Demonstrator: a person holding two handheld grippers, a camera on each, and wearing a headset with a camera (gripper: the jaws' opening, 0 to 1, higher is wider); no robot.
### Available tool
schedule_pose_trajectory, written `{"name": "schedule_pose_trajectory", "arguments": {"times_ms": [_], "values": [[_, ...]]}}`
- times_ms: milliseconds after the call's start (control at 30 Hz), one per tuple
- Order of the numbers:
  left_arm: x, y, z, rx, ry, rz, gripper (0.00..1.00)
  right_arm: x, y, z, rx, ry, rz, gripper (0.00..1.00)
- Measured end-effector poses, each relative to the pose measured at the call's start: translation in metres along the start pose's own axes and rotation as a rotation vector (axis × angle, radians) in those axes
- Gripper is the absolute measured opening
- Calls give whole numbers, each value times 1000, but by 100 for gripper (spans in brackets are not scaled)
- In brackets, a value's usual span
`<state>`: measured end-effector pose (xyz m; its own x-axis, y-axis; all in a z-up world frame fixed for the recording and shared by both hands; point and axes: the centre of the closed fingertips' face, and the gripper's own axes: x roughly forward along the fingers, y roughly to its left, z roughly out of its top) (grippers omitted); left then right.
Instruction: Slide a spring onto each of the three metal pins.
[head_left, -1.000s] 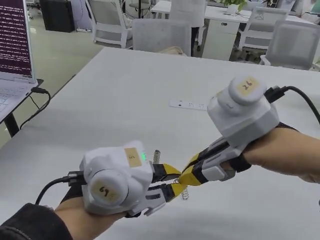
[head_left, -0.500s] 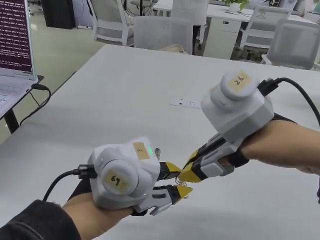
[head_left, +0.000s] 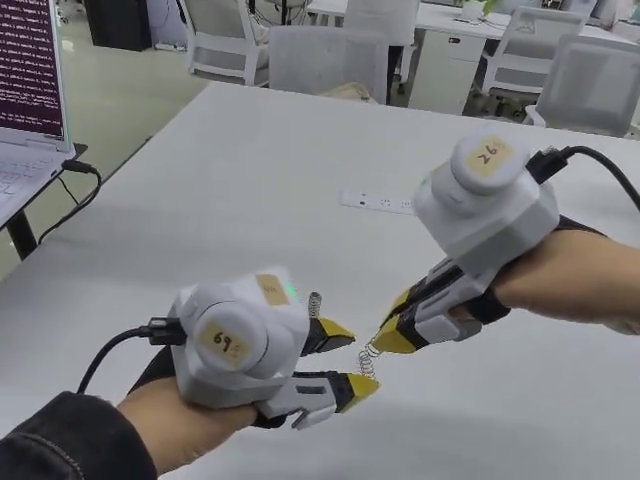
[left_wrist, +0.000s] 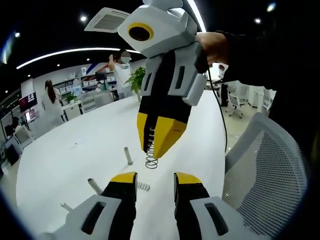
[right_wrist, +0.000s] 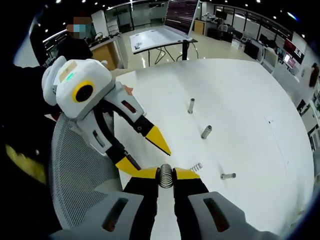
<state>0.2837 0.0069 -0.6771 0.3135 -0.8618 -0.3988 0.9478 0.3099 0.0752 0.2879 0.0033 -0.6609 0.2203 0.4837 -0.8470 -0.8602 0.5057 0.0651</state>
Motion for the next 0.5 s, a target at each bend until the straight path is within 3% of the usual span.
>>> {"name": "schedule_pose_trajectory", "arguments": {"times_ms": [300, 500], "values": [[-4, 8, -7, -79, 9, 12, 37, -5, -6, -2, 14, -10, -16, 9], [-10, 14, -14, -91, 26, 19, 44, -8, -11, -4, 21, -12, -28, 9]]}}
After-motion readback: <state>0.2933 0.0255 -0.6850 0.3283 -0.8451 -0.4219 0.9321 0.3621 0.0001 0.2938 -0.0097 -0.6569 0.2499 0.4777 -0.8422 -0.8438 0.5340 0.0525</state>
